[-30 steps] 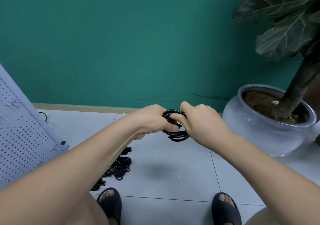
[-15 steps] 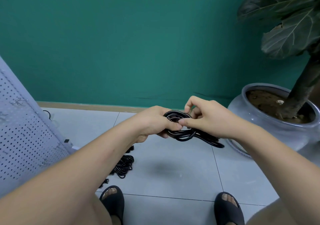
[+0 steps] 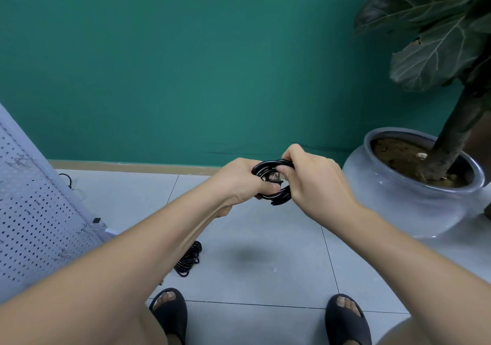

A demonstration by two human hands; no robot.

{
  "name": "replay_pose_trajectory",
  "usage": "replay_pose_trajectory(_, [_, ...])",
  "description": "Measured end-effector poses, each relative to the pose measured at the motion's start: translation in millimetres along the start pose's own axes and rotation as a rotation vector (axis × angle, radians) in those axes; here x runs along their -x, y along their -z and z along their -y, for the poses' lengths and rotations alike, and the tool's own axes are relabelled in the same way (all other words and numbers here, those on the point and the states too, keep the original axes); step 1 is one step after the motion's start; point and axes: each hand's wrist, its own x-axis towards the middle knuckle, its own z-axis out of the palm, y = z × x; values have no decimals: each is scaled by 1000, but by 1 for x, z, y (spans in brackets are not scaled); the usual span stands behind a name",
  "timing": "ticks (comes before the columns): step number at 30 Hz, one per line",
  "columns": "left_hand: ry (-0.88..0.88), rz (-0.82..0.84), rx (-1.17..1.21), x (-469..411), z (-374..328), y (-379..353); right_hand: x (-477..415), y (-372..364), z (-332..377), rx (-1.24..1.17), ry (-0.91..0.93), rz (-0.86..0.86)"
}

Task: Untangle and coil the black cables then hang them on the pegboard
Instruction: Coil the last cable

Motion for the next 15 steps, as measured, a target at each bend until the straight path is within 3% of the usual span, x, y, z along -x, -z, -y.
replay_pose_trajectory(4, [30, 55, -12, 0, -1, 3, -4, 0, -2, -39, -32, 61])
replay_pose_trajectory(8, [38, 143, 216, 1, 1, 7, -13, 3, -8, -255, -133, 95])
replay_pose_trajectory(15, [-17, -97, 494, 10, 3, 2, -17, 8, -8, -513, -305, 222])
